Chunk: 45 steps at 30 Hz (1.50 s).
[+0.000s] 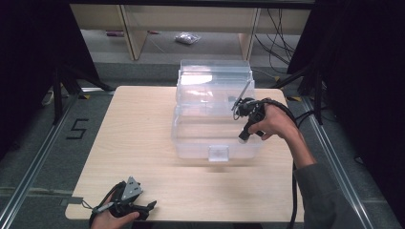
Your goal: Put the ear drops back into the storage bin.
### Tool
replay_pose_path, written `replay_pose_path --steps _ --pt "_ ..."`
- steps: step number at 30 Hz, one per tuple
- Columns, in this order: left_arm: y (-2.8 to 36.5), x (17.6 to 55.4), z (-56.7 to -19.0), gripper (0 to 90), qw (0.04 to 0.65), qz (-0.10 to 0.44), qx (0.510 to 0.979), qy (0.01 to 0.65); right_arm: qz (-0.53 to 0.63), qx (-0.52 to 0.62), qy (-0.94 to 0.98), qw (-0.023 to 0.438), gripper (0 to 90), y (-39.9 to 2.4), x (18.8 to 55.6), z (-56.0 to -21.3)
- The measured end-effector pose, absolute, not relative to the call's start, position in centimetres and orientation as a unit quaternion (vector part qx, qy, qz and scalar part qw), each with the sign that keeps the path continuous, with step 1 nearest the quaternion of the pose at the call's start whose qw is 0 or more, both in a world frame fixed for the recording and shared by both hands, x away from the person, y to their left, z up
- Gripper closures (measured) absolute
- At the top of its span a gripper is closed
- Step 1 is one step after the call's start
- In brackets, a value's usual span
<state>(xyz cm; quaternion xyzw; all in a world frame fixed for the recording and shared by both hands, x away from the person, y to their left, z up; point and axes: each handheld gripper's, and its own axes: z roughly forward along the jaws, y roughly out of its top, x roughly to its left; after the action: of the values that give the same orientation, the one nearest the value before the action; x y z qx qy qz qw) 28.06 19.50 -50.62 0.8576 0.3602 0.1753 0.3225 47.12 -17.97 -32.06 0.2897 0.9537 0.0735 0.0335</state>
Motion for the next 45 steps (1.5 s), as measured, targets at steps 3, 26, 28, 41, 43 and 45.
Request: replay_pose_path --steps 3,26,28,41,43,45 --pt "19.5 28.0 -50.6 15.0 0.327 0.178 0.857 0.357 0.071 0.302 0.95 0.035 60.5 -18.3 48.1 -32.4" --pt "19.5 28.0 -50.5 15.0 0.328 0.176 0.858 0.354 0.042 0.352 0.935 0.027 60.5 -18.7 52.4 -37.2" --pt "19.5 28.0 -50.6 14.9 0.328 0.176 0.858 0.354 0.047 0.355 0.934 0.017 60.4 -18.9 52.6 -37.7" --pt "19.5 28.0 -50.5 15.0 0.328 0.176 0.858 0.354 0.029 0.373 0.927 0.013 60.5 -19.1 53.1 -39.9" --pt "19.5 28.0 -50.5 14.9 0.329 0.176 0.858 0.354 0.031 0.368 0.929 0.015 60.5 -19.2 53.3 -40.3" --pt "19.5 28.0 -50.5 15.0 0.33 0.175 0.857 0.354 0.027 0.373 0.927 0.014 60.5 -19.2 53.3 -40.7"
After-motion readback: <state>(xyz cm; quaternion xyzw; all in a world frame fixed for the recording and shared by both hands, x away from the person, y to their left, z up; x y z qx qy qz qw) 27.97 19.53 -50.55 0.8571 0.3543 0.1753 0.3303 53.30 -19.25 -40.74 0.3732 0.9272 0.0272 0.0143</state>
